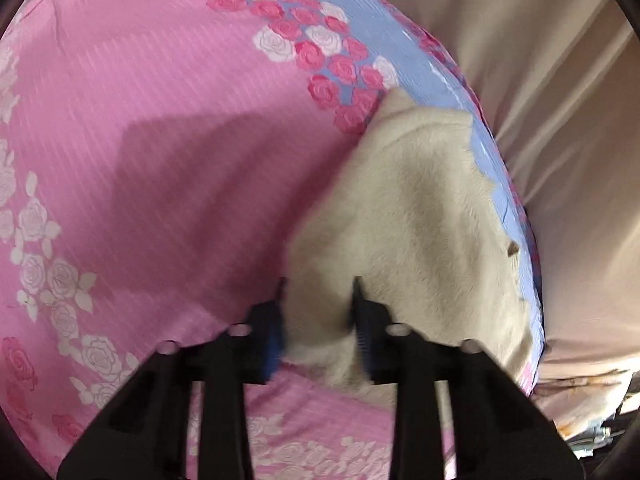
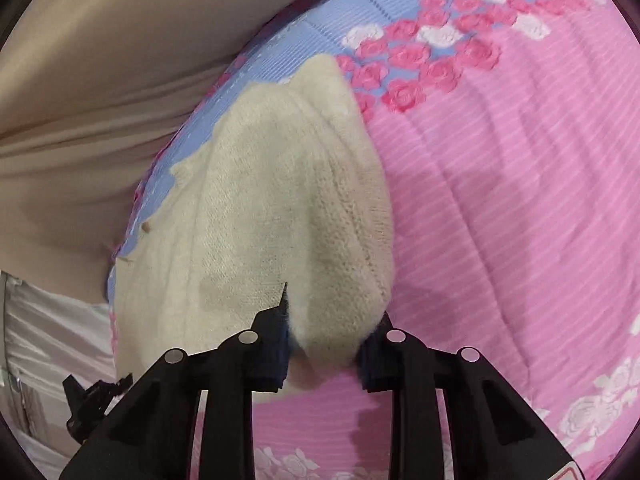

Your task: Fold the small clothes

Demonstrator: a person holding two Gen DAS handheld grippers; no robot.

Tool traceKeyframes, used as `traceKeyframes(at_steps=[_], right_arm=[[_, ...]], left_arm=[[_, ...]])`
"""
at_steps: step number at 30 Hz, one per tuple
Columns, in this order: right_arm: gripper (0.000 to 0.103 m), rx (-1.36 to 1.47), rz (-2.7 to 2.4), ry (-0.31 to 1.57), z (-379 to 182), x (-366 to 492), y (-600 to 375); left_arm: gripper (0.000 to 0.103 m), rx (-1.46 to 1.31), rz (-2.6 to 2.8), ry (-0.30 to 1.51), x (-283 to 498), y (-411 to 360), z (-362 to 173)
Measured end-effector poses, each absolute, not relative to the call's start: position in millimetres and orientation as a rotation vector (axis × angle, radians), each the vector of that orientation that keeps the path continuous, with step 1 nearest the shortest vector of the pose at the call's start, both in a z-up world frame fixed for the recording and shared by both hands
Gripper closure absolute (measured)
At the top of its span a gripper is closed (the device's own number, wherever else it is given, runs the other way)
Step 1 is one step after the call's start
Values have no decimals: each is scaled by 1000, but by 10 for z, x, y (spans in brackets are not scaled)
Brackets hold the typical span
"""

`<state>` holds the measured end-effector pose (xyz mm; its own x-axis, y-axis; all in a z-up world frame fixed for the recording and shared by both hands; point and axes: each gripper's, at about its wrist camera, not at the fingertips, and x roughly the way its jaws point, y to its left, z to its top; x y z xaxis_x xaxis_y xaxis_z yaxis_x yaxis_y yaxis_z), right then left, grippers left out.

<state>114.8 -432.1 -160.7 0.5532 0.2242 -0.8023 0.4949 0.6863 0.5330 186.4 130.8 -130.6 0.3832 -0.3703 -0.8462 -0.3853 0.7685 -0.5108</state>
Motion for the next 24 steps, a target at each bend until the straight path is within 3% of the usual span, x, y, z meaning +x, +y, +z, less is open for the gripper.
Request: traceKeyframes(at_steps=[8, 14, 16, 18, 19, 23, 24], right_arm=[[90, 724, -204, 929, -829, 366, -4426], [90, 738, -280, 1054, -1235, -611, -4497], [87, 802, -287, 1107, -1508, -856, -4456], [72, 830, -340, 1147, -1684, -1008, -4437], [70, 846, -367, 1135, -1695, -1073, -4473], [71, 745, -442, 969, -1052, -1092, -4598], [82, 690, -410, 940, -881, -998, -4577]], left_arm=[[90, -789, -91, 1178, 1407, 1378, -754], [89, -756, -95, 1304, 651, 1348, -997], [89, -713, -65, 1357, 417, 1338, -1172], [86, -700, -44, 1393, 304, 1330, -1302], [84, -704, -31, 1402, 289, 1347, -1342], [86, -552, 29, 1264, 324, 1357, -771], [85, -484, 7, 1166, 381, 1315, -489]])
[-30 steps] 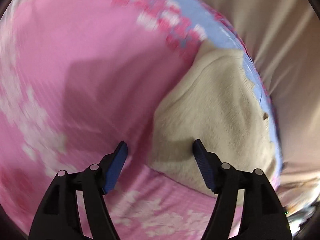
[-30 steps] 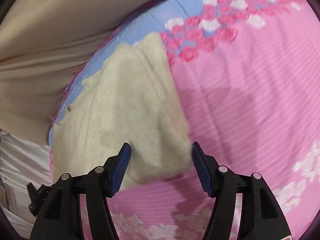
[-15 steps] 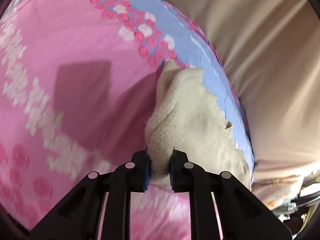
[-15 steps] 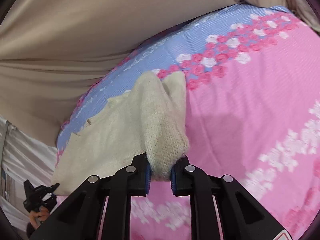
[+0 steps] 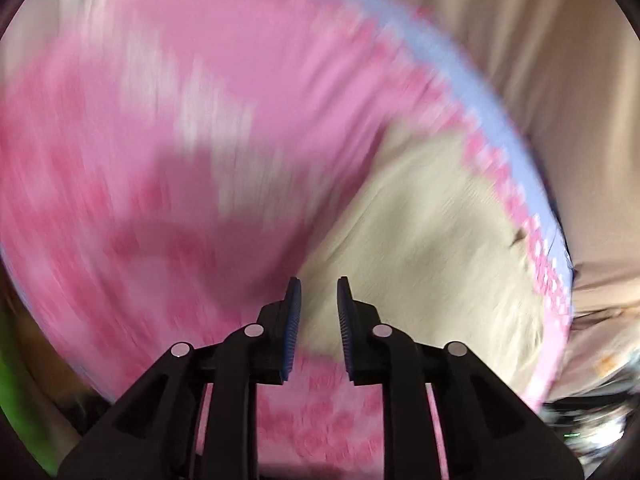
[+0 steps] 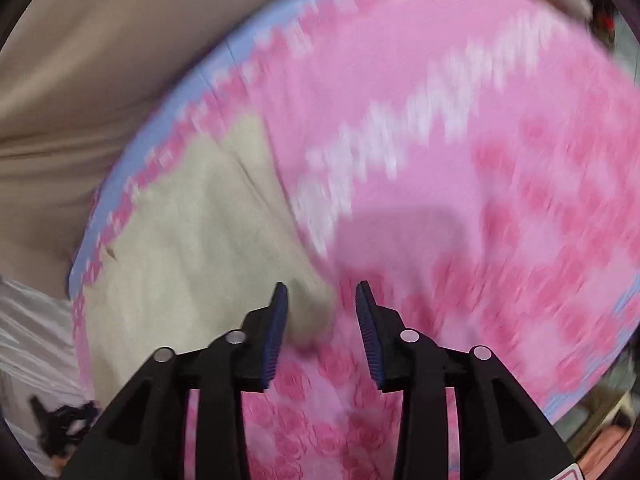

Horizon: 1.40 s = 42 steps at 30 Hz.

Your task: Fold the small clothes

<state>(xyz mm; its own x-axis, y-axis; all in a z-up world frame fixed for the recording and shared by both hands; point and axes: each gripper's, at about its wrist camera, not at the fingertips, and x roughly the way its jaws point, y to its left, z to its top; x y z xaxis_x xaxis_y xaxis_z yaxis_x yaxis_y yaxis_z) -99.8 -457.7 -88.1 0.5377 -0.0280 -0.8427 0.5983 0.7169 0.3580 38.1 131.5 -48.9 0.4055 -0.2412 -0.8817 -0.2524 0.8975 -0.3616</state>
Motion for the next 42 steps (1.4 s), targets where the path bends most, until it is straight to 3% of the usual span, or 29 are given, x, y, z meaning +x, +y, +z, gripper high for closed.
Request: traceKeyframes(at_steps=[2, 5, 11, 14, 16, 17, 18, 19, 20, 21, 23, 24, 25, 26, 28, 30, 32, 34, 38, 39, 40, 42], right_arm=[[96, 584, -307, 944, -603, -642, -4428], [98, 488, -151, 1001, -600, -7, -4083], [98, 340, -206, 1172, -1334, 733, -4046], [103, 490, -224, 1177, -1459, 619, -4384], [92, 488, -241, 1128, -1219, 540, -4445], [79, 478, -238, 1085, -1110, 512, -4469], [55, 475, -242, 1058, -1048, 512, -4495], [45, 475, -250, 1040, -1027, 561, -4538], [42, 477, -252, 1049, -1072, 631, -4565], [42, 484, -258, 1072, -1148, 717, -4585], [42, 508, -272, 1138, -1417, 872, -4591], [54, 524, -265, 1154, -1523, 907, -4578], [73, 534, -250, 1155, -1584, 917, -4549], [94, 545, -241, 1136, -1551, 900, -4523], [94, 535, -252, 1025, -1313, 794, -4507], [95, 542, -265, 973, -1188, 756, -4534], [94, 529, -291, 1022, -1346, 863, -4618], [84, 499, -293, 1167, -1644, 987, -4635], [84, 476, -307, 997, -1104, 657, -4536], [84, 470, -301, 966, -987, 545, -4490], [83, 476, -272, 935, -874, 388, -4420], [85, 505, -233, 954, -896, 201, -4297]], left_arm=[[85, -394, -53, 1083, 560, 1169, -216], [83, -302, -182, 1082, 942, 791, -151], [81, -261, -165, 1283, 1561, 384, -1094], [84, -374, -188, 1260, 1601, 509, -1235], [80, -394, -204, 1273, 1575, 563, -1071], [75, -406, -220, 1228, 1546, 609, -942], [54, -391, -217, 1157, 1526, 651, -783], [28, -354, -184, 1120, 1548, 651, -705], [20, -301, -132, 1096, 1607, 645, -671], [19, -274, -112, 1095, 1719, 607, -699], [21, -242, -78, 1149, 1879, 592, -872], [32, -246, -71, 1178, 1958, 573, -986], [57, -252, -83, 1201, 1992, 559, -1082], [67, -254, -113, 1226, 2022, 547, -1168], [90, -268, -124, 1198, 2020, 579, -1112], [99, -262, -125, 1149, 2039, 594, -1001], [99, -257, -85, 1163, 2154, 605, -1056], [98, -227, -58, 1257, 2270, 576, -1280], [95, -256, -109, 1185, 1991, 630, -969], [87, -281, -146, 1169, 1873, 654, -867], [69, -294, -179, 1154, 1727, 664, -779], [63, -279, -198, 1138, 1498, 617, -758]])
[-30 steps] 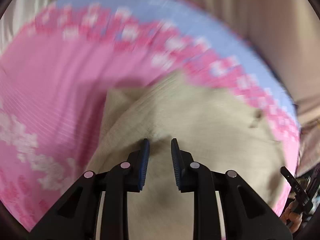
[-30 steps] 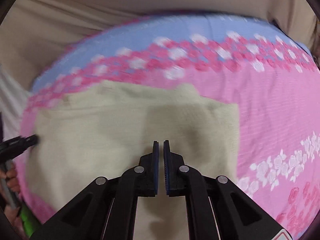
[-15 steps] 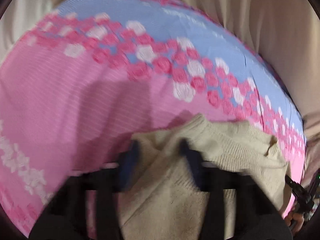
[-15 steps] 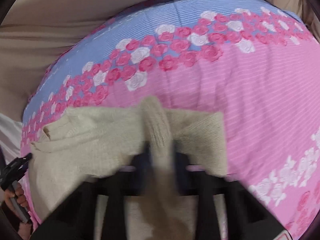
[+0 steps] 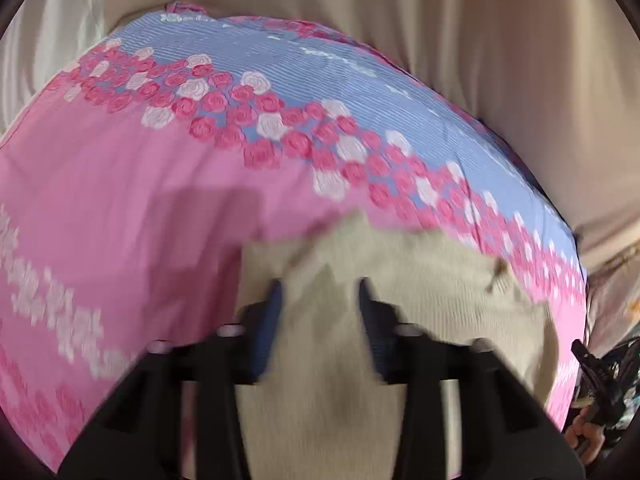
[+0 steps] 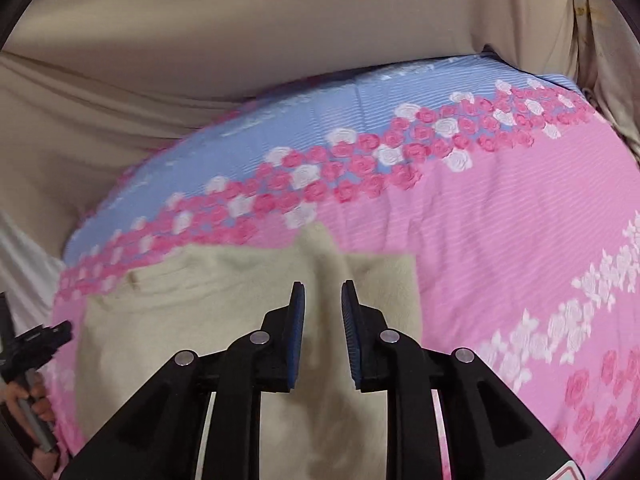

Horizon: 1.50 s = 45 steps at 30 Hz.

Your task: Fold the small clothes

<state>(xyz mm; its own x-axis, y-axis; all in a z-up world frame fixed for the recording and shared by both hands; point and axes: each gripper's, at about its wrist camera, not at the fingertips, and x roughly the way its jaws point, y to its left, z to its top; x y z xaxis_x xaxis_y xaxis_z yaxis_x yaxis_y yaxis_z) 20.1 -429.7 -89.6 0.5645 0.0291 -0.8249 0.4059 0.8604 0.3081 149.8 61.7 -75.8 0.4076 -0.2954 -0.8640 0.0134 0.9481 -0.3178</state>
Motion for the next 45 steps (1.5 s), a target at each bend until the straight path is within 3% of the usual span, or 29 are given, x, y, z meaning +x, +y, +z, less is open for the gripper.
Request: traceKeyframes(at_steps=[5, 10, 11, 12, 13, 14, 16, 19, 24, 25, 26, 27, 29, 33, 36, 38, 39, 41, 43, 45], right_arm=[[96, 474, -268, 1123, -1535, 159, -4142], [92, 457, -281, 1055, -1033, -7, -4059], [90, 428, -294, 1039, -953, -86, -4051], [81, 406, -317, 1036, -908, -185, -4061], [73, 398, -341, 1040, -910, -291, -4099], [59, 405, -363, 1045, -940, -398, -4141], [58, 446, -388, 1051, -1039, -605, -4258], [42, 589, -409, 1076, -1292, -854, -4453], [40, 881, -316, 1062, -1657, -877, -4542], [42, 910, -297, 1042, -1708, -837, -4525], [65, 914, -287, 1039, -1724, -799, -4498], [83, 910, -292, 1052, -1732, -758, -4476], [89, 875, -303, 1021, -1548, -765, -4448], [93, 780, -308, 948, -1075, -1002, -4467], [91, 778, -334, 1102, -1570, -1009, -4539], [89, 848, -348, 1094, -1716, -1084, -4556], [79, 860, -368, 1075, -1650, -1108, -4550], [71, 801, -434, 1043, -1421, -1119, -4479], [71, 668, -447, 998, -1152, -1061, -4359], [71, 530, -418, 962, -905, -889, -4218]], left_arm=[[64, -147, -159, 1193, 1451, 348, -1216], [63, -144, -159, 1184, 1287, 297, -884], [63, -140, -162, 1164, 1233, 324, -827], [58, -128, -156, 1137, 1134, 351, -746], [45, -125, -139, 1119, 1015, 414, -681], [39, -141, -129, 1114, 917, 487, -650], [28, -205, -108, 1129, 704, 714, -683], [26, -320, -50, 1196, 424, 1041, -929], [27, -555, 21, 1290, 228, 1286, -1344], [35, -561, 30, 1271, 230, 1259, -1330], [44, -564, -14, 1261, 261, 1203, -1317], [71, -569, -98, 1279, 330, 1116, -1328], [85, -551, -101, 1301, 399, 1048, -1264], [88, -570, -114, 1281, 354, 1105, -952], [87, -537, -86, 1334, 356, 1111, -1155], [84, -562, -60, 1372, 340, 1124, -1364], [80, -589, -41, 1359, 306, 1140, -1358], [75, -591, -48, 1343, 295, 1151, -1278], [50, -551, -33, 1347, 307, 1139, -1224], [44, -547, -25, 1351, 299, 1148, -1221]])
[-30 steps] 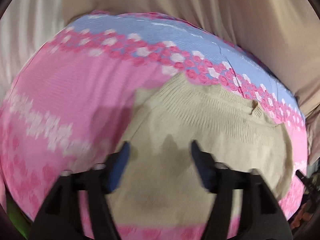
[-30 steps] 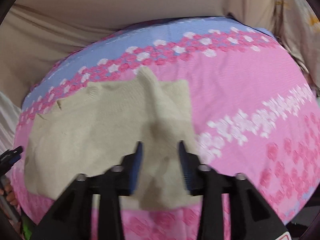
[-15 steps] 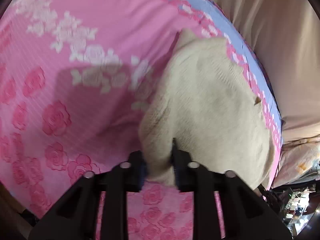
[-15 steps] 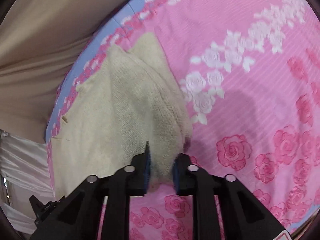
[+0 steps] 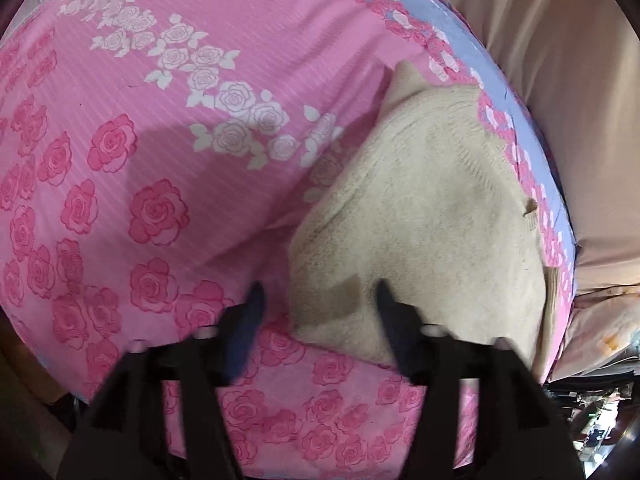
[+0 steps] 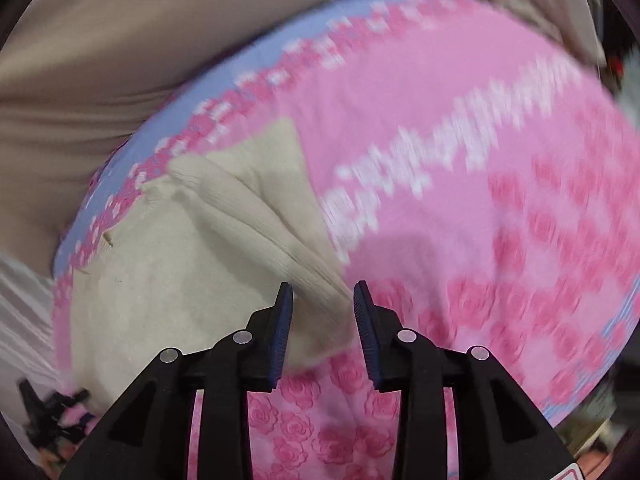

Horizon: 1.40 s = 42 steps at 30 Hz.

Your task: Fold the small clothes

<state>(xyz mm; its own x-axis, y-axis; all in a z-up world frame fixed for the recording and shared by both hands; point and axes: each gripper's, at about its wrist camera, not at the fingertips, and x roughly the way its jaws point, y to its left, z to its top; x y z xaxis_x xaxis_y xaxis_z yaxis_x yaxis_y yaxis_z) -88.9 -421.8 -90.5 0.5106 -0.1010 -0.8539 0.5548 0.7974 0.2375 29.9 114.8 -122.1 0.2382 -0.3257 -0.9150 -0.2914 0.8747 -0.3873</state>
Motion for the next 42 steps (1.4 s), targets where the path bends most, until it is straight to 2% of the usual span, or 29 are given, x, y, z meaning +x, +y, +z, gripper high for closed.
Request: traceKeyframes(at_steps=[3, 5, 7, 9, 11, 13, 16, 18, 21, 23, 24, 25, 26, 27, 28, 30, 34, 42], right_arm=[[71, 448, -257, 982, -817, -566, -4033], [71, 412, -116, 1060, -921, -278, -3856], [82, 325, -34, 1139, -1129, 61, -3731], [87, 188, -177, 1134, -1208, 281, -3924], [93, 286, -364, 1109, -1170, 337, -4376], [91, 473, -445, 1021, -955, 183, -4735], [85, 528, -396, 916, -665, -127, -4693], [77, 525, -351, 916, -666, -266, -4537], [76, 554, -320, 958, -879, -480, -4263], [76, 636, -298, 998, -1058, -592, -4119], [76, 674, -280, 1015, -1130, -637, -4062], [76, 697, -271, 1035, -1194, -683, -3999], [76, 698, -269, 1046, -1209, -707, -3952], [76, 690, -263, 1055, -1224, -732, -3898], [76, 666, -254, 1070, -1243, -752, -3829], [69, 615, -259, 1095, -1278, -778, -3767], [69, 638, -298, 1139, -1487, -907, -3823], [69, 698, -303, 1097, -1457, -1108, -4030]], left_arm=[[44, -588, -34, 1376, 305, 1119, -1291], [44, -558, -23, 1384, 290, 1112, -1316], [44, -514, -18, 1380, 278, 1049, -1322], [44, -497, -16, 1375, 278, 1014, -1320], [44, -513, -19, 1371, 269, 1026, -1317], [41, -538, -17, 1370, 265, 1058, -1326], [36, -591, -13, 1360, 228, 1128, -1349], [34, -647, -8, 1346, 216, 1169, -1388], [32, -724, 8, 1311, 193, 1238, -1399], [47, -773, -7, 1285, 198, 1274, -1398], [67, -829, -46, 1259, 201, 1305, -1406], [77, -860, -49, 1249, 201, 1334, -1415], [86, -904, -59, 1233, 197, 1371, -1422], [89, -940, -69, 1220, 192, 1401, -1412], [92, -965, -74, 1205, 182, 1420, -1387], [93, -975, -99, 1173, 169, 1422, -1282], [94, -877, -224, 1105, 244, 1145, -750], [94, -569, -611, 995, 300, -125, 287]])
